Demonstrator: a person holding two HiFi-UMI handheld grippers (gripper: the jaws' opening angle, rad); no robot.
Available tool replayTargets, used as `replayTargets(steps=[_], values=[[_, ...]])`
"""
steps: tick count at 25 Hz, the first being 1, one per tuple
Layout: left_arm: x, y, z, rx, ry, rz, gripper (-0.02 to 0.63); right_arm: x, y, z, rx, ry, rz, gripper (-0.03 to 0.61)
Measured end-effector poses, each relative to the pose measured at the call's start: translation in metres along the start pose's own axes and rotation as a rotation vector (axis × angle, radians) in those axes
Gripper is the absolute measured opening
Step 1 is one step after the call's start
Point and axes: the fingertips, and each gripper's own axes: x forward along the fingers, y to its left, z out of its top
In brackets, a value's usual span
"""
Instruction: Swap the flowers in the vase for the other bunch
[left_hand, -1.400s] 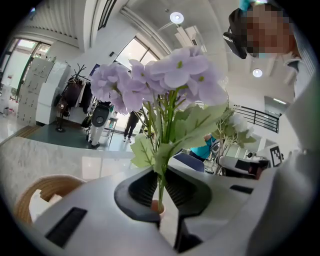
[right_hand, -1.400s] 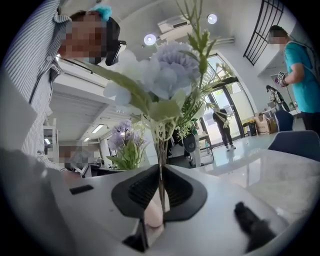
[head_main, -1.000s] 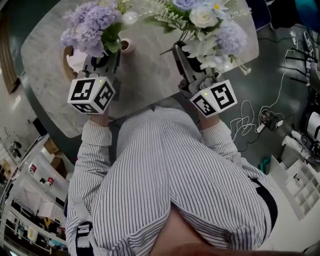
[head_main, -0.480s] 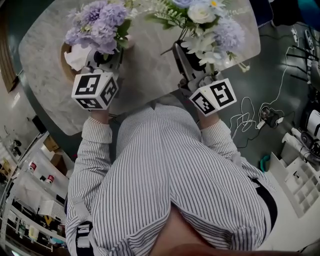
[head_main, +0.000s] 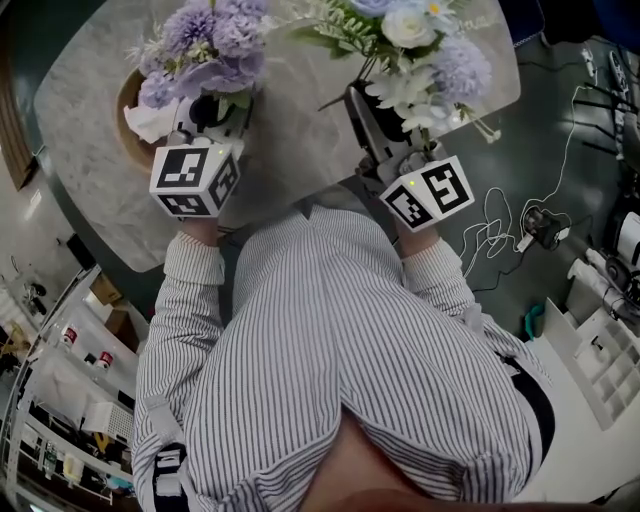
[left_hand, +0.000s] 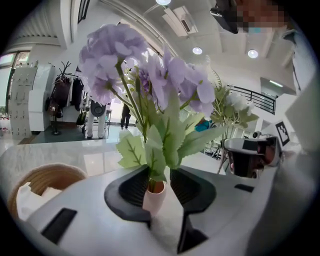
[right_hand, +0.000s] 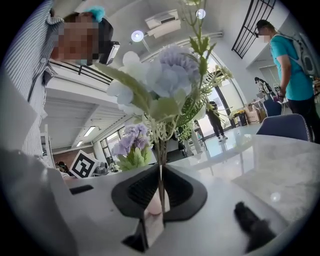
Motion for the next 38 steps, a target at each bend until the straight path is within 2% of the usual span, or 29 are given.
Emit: replayTargets(steps=[11, 21, 26, 38], values=[[-0.003, 0.003, 0.008, 0.037, -0.021, 0.045, 0.193, 0.000, 0.002, 0.001, -0.003, 0.004, 0.018, 0.038], [-0.016, 0.008, 0.014, 0.018, -0.066, 0.085, 0.212, 0.001, 0.009, 0.011, -0.025, -0.017, 0.044, 0.038], [-0.026, 0.004, 0.017, 0.010, -0.082, 0.076, 0.212, 0.000, 0.016, 0.022, -0.048, -0.028, 0.066, 0.038], [-0.070, -0.002, 0.019, 0.017, -0.098, 0.115, 0.212, -0.002, 0.047, 0.052, -0.074, -0.059, 0.146, 0.038]])
